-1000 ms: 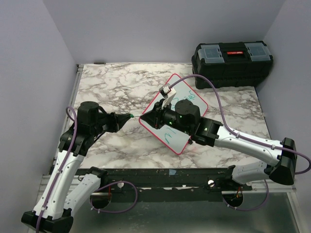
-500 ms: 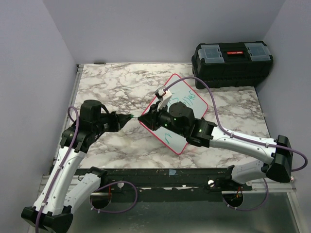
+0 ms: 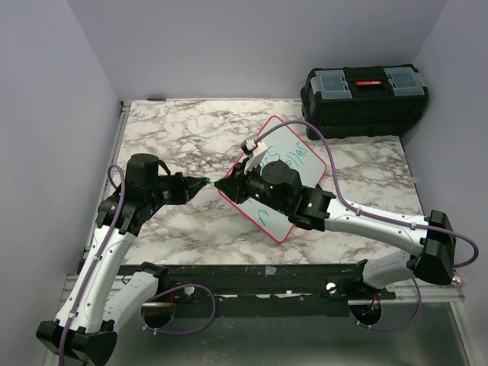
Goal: Write a sentence on the whiteboard
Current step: Close the whiteboard marker.
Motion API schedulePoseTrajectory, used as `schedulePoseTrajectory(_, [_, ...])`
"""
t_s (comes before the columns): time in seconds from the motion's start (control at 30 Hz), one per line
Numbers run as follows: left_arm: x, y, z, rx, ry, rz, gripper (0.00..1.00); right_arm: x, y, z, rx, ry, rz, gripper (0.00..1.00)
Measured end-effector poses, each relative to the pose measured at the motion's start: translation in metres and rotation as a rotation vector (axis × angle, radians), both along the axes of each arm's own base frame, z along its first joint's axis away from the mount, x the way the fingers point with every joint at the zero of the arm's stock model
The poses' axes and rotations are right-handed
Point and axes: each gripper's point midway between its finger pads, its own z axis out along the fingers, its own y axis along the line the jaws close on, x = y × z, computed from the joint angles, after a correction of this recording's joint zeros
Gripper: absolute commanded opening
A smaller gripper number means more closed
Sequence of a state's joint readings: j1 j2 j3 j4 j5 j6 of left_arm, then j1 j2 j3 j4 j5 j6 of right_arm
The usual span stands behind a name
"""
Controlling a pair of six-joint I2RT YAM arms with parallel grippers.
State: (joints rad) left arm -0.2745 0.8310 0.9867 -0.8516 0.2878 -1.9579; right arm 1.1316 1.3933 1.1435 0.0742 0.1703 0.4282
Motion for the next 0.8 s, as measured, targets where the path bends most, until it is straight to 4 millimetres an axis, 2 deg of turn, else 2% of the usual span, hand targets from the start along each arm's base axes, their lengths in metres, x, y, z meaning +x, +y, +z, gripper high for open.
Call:
schedulePoseTrajectory(0.2, [0.001,-0.001,0.006,-0.022,-0.021,-0.003,0.00,0.005,0.007,0.000,0.011,-0.023,-0.005,0.01])
schedulePoseTrajectory(0.47, [0.012,0.009,0.010,-0.012,-0.056,0.053,0.00,0.017,0.022,0.005,-0.012,-0.075,-0.010,0.01])
schedulePoseTrajectory(0.8, [0.027,0.028,0.036,0.016,-0.217,0.150,0.00,0.030,0.043,0.030,0.090,-0.012,-0.071,0.01])
